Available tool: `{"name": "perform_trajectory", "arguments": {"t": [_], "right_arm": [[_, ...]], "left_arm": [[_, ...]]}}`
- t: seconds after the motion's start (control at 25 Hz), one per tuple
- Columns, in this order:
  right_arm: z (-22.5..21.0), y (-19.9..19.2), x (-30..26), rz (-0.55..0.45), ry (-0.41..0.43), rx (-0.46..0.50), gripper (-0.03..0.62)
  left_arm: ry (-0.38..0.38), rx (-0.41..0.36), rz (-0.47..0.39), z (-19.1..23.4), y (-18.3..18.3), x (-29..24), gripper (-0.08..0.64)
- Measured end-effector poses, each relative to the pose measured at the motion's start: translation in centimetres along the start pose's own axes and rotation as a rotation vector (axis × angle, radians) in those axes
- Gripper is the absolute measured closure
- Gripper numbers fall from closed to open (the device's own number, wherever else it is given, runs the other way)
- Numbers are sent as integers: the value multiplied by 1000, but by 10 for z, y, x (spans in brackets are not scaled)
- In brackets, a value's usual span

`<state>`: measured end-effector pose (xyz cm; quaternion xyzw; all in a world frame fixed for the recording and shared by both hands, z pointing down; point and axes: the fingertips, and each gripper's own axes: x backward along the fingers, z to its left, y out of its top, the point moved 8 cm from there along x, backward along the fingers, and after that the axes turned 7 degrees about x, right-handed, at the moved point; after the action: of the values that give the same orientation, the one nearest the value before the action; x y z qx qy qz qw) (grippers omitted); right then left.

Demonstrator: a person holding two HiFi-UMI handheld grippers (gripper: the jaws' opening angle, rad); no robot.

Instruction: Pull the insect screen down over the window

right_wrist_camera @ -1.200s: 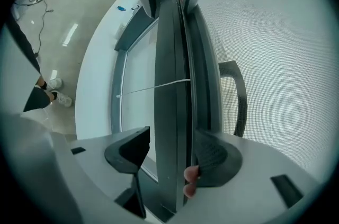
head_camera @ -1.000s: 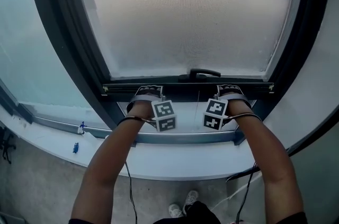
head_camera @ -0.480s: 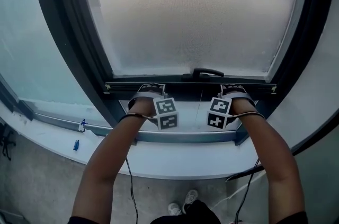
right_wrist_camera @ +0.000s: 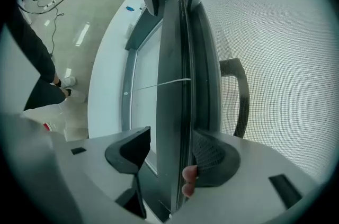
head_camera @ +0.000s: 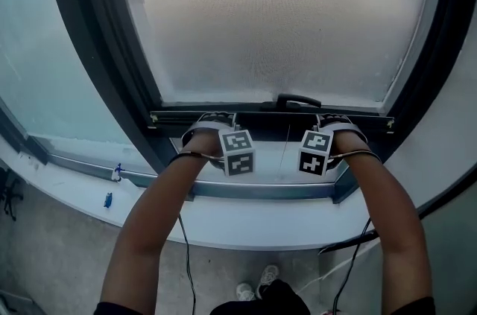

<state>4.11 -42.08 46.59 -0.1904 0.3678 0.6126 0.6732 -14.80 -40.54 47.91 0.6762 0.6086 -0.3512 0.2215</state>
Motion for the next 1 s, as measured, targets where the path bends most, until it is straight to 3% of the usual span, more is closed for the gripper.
{"name": "perform_trajectory", "arguments": {"t": [0.32, 0.68, 1.0], "right_arm": [[-5, -2, 10, -37, 87, 14, 361], [0, 0, 6, -22, 36, -1, 362], [3, -1, -2, -9, -72, 0, 371]], "left_arm": [[-103, 15, -18, 4, -2, 9, 281], [-1, -49, 32, -5, 1, 2, 282], [45, -20, 7, -3, 1, -2, 282]]}}
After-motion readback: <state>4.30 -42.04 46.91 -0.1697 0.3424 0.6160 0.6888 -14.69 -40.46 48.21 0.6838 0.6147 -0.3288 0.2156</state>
